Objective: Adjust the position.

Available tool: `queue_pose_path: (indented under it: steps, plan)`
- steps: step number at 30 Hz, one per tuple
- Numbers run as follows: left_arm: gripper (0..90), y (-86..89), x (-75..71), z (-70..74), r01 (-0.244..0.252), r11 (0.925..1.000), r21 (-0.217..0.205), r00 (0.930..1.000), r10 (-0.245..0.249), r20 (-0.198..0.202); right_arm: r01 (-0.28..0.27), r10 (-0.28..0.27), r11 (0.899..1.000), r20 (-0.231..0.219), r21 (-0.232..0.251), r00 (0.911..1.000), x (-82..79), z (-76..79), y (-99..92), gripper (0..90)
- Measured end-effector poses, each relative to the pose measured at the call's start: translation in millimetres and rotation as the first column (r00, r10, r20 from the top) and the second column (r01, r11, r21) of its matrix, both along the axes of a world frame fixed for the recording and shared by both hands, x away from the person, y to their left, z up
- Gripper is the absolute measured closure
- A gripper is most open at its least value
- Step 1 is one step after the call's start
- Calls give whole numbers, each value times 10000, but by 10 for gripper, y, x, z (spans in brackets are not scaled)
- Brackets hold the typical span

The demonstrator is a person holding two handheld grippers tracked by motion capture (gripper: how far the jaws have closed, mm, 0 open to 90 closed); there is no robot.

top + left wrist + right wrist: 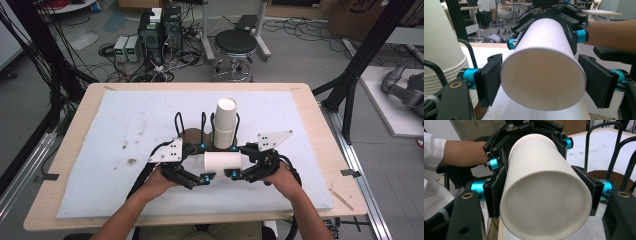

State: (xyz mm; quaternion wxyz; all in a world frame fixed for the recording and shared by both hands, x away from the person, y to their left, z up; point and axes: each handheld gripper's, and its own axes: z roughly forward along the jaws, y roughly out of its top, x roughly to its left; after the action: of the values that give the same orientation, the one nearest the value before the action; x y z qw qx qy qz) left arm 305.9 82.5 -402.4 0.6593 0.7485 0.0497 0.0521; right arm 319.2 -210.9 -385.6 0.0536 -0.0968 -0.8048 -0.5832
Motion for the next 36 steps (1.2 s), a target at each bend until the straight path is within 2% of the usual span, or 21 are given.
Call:
queue_pose_path:
  steps: [9, 11, 12, 13, 14, 15, 16, 17, 18, 20, 21, 22, 23, 24, 25, 27, 28, 29, 30, 33, 36]
  plan:
    - [286, 5, -24, 39, 15, 9993, 363, 9997, -24, 258, -6, 10, 9995, 139, -328, 9999, -13, 3, 7, 332]
    - [286, -2, -27, 52, -9, 9986, 535, 9996, -6, 277, 171, -164, 9993, 219, -328, 9996, -25, 10, 8, 274]
    - [286, -6, -31, 59, -56, 9975, 710, 9994, 33, 332, 443, -433, 9984, 284, -346, 9987, -33, 20, 8, 226]
    - [286, -6, -31, 59, -56, 9975, 710, 9994, 33, 332, 596, -586, 9976, 274, -352, 9979, -34, 28, 5, 199]
    - [285, -16, -36, 71, -128, 9945, 1038, 9993, 92, 358, 655, -645, 9972, 283, -351, 9975, -33, 38, -3, 199]
    - [285, -16, -36, 71, -128, 9945, 1038, 9993, 92, 358, 655, -645, 9972, 283, -351, 9975, -33, 38, -3, 199]
    - [285, -21, -31, 92, -228, 9908, 1334, 9992, 182, 354, 721, -704, 9965, 414, -415, 9967, -41, 64, -19, 199]
    - [285, -21, -31, 92, -228, 9908, 1334, 9992, 182, 354, 721, -704, 9965, 414, -415, 9967, -41, 64, -19, 199]
    - [285, -22, -18, 123, -268, 9858, 1656, 9992, 216, 332, 828, -787, 9947, 684, -608, 9946, -55, 102, -27, 199]
    - [285, -26, -3, 166, -346, 9782, 2047, 9990, 279, 354, 942, -864, 9922, 947, -811, 9917, -69, 138, -26, 199]
    - [285, -26, -3, 166, -346, 9782, 2047, 9990, 279, 354, 942, -864, 9922, 947, -811, 9917, -69, 138, -26, 199]
    - [284, -27, 16, 221, -354, 9687, 2459, 9989, 266, 389, 1055, -882, 9870, 1394, -1213, 9863, -85, 182, -12, 199]
    - [284, -29, 24, 250, -374, 9626, 2684, 9989, 285, 370, 1127, -887, 9829, 1619, -1456, 9828, -93, 205, -2, 199]
    - [284, -29, 24, 250, -374, 9626, 2684, 9989, 285, 370, 1199, -888, 9782, 1803, -1697, 9796, -103, 227, 9, 199]
    - [284, -33, 40, 311, -370, 9490, 3131, 9990, 276, 344, 1201, -773, 9724, 2094, -2002, 9748, -108, 252, 24, 199]
    - [284, -37, 57, 363, -399, 9354, 3513, 9991, 319, 286, 1216, -614, 9630, 2436, -2406, 9679, -118, 282, 53, 200]
    - [284, -43, 63, 384, -416, 9287, 3684, 9991, 339, 273, 1235, -546, 9579, 2577, -2592, 9647, -120, 294, 71, 200]
    - [284, -43, 63, 384, -416, 9287, 3684, 9991, 339, 273, 1235, -546, 9579, 2577, -2592, 9647, -120, 294, 71, 200]
    - [285, -53, 77, 425, -389, 9147, 4022, 9992, 314, 254, 1290, -446, 9487, 2818, -2887, 9584, -123, 314, 108, 201]
    - [284, -80, 86, 480, -333, 8950, 4448, 9994, 248, 250, 1373, -221, 9291, 3190, -3433, 9475, -121, 333, 172, 201]
    - [284, -105, 93, 537, -293, 8783, 4772, 9995, 209, 230, 1305, 34, 9150, 3308, -3817, 9437, -118, 350, 235, 203]
